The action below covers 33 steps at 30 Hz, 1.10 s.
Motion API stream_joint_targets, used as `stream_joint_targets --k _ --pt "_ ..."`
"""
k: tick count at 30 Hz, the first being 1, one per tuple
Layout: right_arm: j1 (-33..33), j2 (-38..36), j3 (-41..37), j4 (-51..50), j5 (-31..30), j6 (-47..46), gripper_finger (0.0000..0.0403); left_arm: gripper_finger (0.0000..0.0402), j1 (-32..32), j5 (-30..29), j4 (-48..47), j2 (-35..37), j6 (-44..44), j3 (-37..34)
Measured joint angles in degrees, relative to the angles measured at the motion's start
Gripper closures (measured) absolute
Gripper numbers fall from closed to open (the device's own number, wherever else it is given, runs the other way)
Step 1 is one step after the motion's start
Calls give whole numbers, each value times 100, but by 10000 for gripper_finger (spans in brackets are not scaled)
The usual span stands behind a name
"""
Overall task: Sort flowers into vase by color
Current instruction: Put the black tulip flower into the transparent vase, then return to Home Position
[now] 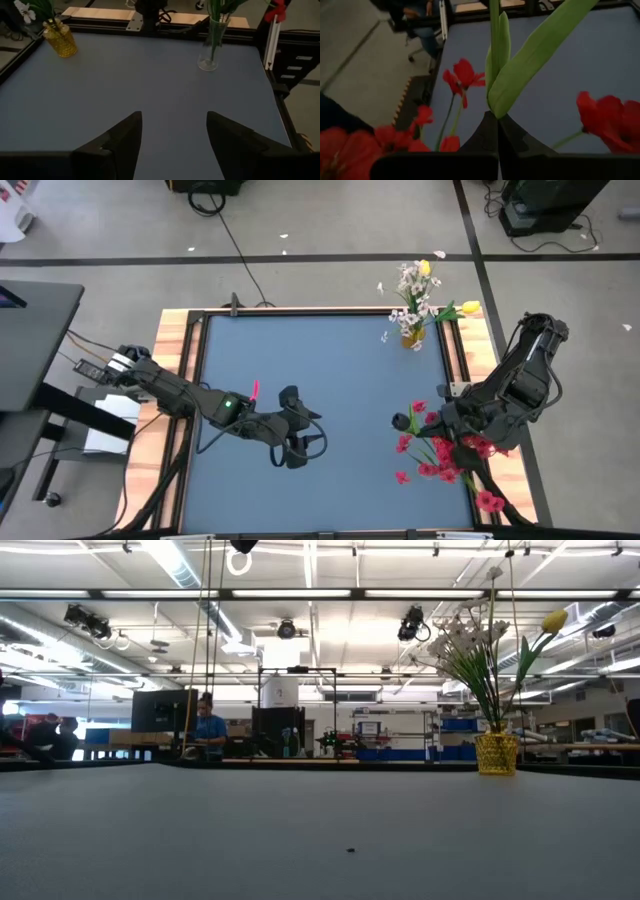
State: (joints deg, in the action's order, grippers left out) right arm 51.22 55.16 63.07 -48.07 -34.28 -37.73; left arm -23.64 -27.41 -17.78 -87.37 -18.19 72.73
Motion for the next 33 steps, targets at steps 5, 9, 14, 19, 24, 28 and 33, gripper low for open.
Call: stream_joint_targets --k 5,9,14,19,24,28,33 --pt "104 -25 -2 3 299 357 392 173 41 1 0 0 -73 0" --pt "106 -37 -2 3 622 385 372 173 39 0 0 0 -74 -2" --pt "107 -121 -2 2 871 385 349 173 50 -1 -2 0 -95 -2" --pt "105 -324 -2 0 1210 317 325 173 72 0 -7 0 -115 -2" --pt "105 -540 0 -6 1641 43 285 173 72 1 -17 0 -118 -4" --pt "105 -679 0 -6 2039 -122 249 173 72 -1 -15 0 -118 -4" --pt "105 -967 0 460 2255 -186 230 173 72 -7 -11 0 -159 -4"
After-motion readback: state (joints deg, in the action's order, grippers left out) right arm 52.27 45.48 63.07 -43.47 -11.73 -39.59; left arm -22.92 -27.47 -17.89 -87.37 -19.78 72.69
